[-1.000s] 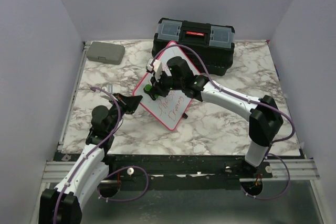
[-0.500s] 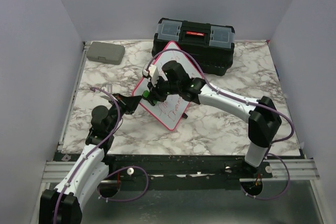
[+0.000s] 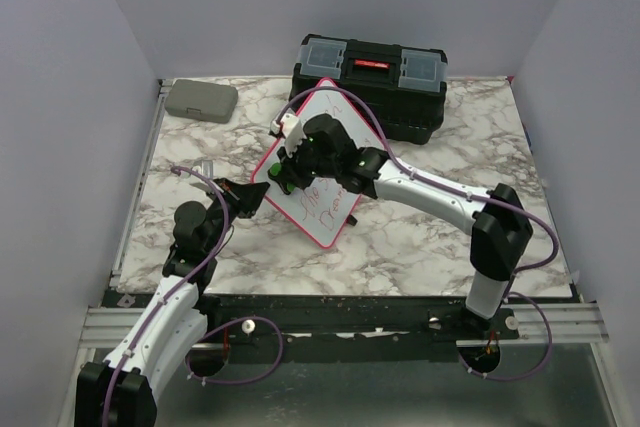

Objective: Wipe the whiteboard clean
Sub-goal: Erase the whiteboard at the whiteboard stand.

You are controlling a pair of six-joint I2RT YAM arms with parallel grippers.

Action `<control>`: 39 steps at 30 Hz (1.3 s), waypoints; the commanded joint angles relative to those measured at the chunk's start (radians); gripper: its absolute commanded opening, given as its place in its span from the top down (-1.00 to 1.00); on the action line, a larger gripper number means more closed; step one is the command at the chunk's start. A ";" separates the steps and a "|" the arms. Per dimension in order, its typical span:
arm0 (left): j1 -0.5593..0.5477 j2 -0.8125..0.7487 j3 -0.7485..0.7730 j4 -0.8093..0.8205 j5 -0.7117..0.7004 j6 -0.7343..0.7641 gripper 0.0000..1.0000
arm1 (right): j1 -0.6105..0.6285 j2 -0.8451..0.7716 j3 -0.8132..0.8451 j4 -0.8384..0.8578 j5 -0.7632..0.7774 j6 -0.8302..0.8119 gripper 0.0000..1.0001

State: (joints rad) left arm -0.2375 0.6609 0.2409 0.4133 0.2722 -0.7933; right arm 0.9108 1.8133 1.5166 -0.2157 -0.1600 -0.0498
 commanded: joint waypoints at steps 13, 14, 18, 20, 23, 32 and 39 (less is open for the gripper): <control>-0.028 -0.019 0.019 0.030 0.126 0.065 1.00 | -0.051 0.030 -0.081 -0.036 -0.182 -0.167 0.99; -0.028 -0.019 0.019 0.030 0.126 0.063 1.00 | -0.053 0.033 -0.061 -0.026 -0.151 -0.140 0.99; -0.027 -0.020 0.021 0.029 0.131 0.064 1.00 | -0.053 0.038 -0.008 0.015 -0.012 -0.070 0.99; -0.028 -0.020 0.022 0.027 0.135 0.065 1.00 | -0.055 0.045 0.024 0.016 0.042 -0.049 0.99; -0.028 -0.015 0.024 0.030 0.137 0.062 1.00 | -0.058 0.054 0.043 0.016 0.079 -0.031 0.99; -0.028 -0.021 0.023 0.024 0.131 0.063 1.00 | -0.068 0.060 0.041 -0.086 -0.125 -0.142 0.99; -0.028 -0.010 0.035 0.021 0.128 0.066 1.00 | -0.051 0.073 -0.009 -0.278 -0.423 -0.374 0.99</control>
State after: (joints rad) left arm -0.2436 0.6533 0.2413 0.4175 0.2890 -0.7902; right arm 0.8333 1.8404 1.5829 -0.3107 -0.4328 -0.2710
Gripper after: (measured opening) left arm 0.040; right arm 0.058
